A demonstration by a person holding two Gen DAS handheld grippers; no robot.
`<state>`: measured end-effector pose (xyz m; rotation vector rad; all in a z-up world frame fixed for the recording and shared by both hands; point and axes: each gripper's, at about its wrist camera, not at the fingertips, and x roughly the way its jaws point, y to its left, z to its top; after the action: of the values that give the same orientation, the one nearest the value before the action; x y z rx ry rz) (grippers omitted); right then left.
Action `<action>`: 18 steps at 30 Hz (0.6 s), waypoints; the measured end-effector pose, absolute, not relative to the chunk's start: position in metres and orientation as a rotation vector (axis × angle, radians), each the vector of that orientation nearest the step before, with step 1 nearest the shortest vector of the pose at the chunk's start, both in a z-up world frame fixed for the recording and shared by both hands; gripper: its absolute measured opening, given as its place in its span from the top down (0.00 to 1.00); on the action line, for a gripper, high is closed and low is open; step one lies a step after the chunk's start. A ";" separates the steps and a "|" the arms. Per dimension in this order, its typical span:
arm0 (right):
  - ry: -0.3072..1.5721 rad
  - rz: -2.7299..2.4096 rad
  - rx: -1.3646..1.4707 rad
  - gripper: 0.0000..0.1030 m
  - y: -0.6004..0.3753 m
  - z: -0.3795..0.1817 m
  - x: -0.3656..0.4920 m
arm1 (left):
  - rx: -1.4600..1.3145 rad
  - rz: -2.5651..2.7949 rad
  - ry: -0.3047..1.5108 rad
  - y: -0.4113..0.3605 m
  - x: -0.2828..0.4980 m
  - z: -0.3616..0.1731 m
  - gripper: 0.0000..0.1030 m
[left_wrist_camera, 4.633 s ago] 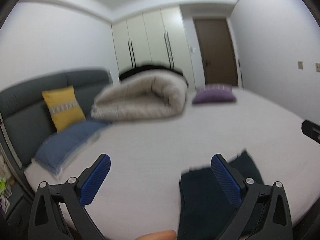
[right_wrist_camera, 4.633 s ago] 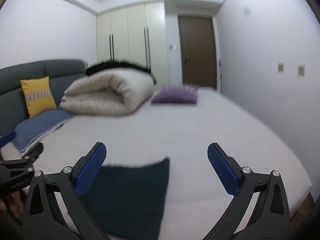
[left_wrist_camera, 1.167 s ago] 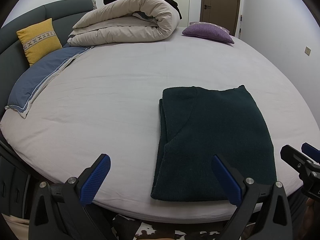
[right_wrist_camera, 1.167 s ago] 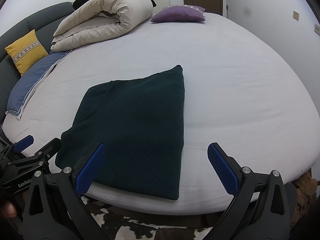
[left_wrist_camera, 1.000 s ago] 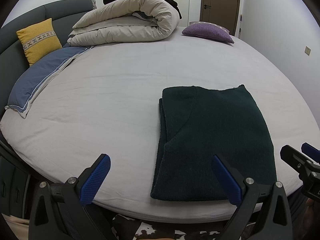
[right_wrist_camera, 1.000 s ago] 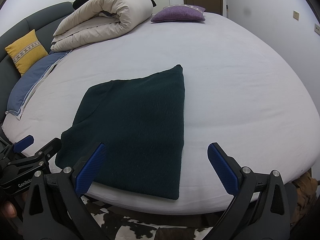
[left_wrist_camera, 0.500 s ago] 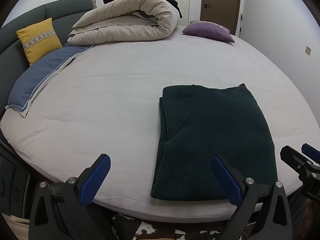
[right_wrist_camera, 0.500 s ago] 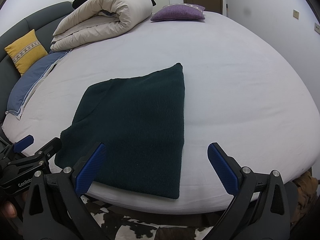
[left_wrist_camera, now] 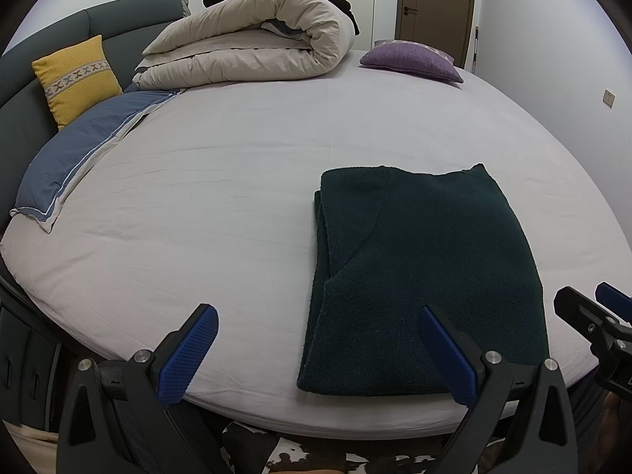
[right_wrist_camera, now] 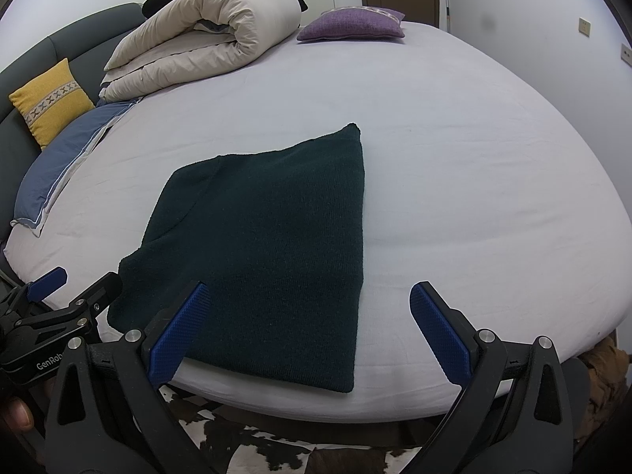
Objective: Fold small clothes
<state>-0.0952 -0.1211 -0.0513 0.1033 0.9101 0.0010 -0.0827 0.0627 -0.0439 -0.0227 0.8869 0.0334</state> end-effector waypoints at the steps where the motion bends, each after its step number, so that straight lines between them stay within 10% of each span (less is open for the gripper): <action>1: 0.910 0.001 0.103 0.00 -0.122 -0.051 -0.095 | -0.024 0.034 0.887 0.063 -0.084 -0.045 0.00; 18: 0.916 0.002 0.103 0.00 -0.121 -0.056 -0.095 | -0.023 0.034 0.897 0.066 -0.084 -0.048 0.00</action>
<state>-0.0950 -0.1211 -0.0560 0.1027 0.9160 0.0025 -0.0844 0.0657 -0.0479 -0.0231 0.8975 0.0338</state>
